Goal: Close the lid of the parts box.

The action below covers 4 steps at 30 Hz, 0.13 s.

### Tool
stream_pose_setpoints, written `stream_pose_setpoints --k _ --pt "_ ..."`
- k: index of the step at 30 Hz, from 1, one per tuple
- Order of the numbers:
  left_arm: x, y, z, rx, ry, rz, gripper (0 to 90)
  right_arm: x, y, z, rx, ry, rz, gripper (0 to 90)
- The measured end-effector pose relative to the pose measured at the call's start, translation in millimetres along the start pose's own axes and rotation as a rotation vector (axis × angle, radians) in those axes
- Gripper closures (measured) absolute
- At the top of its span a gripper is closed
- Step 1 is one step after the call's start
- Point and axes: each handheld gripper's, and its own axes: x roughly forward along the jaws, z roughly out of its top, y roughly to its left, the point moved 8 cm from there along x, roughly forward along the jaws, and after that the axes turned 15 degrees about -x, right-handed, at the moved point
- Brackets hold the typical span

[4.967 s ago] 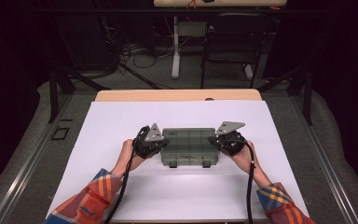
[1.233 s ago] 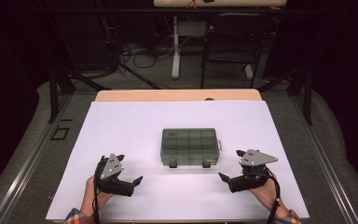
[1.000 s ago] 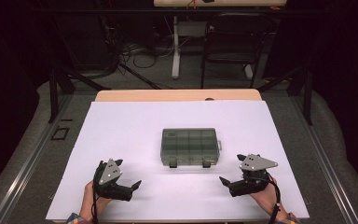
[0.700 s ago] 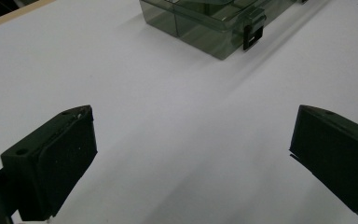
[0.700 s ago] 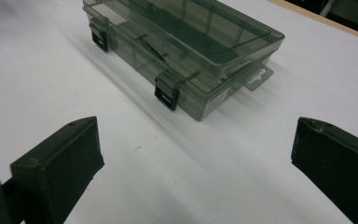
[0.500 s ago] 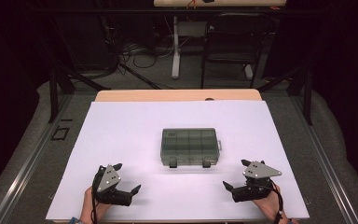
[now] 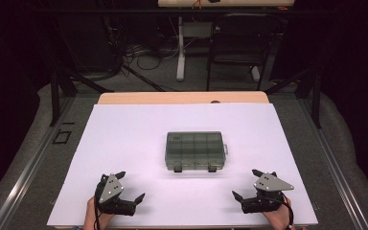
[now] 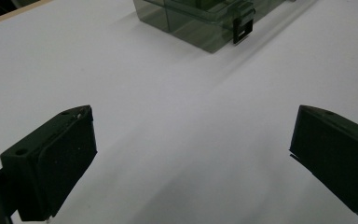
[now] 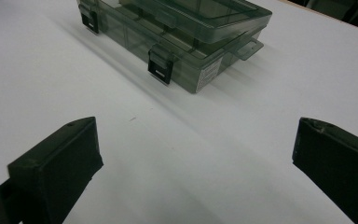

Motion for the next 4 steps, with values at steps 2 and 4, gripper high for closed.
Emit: stream_pose_setpoints --k 2,4 --pt "1.2 0.7 -0.3 -0.002 0.002 -0.004 0.0 0.5 -0.1 -0.2 -0.004 -0.002 0.0 0.0" --pt "1.9 0.8 -0.6 -0.006 0.004 -0.003 0.0 0.8 -0.5 0.3 -0.002 -0.005 -0.002 0.0"
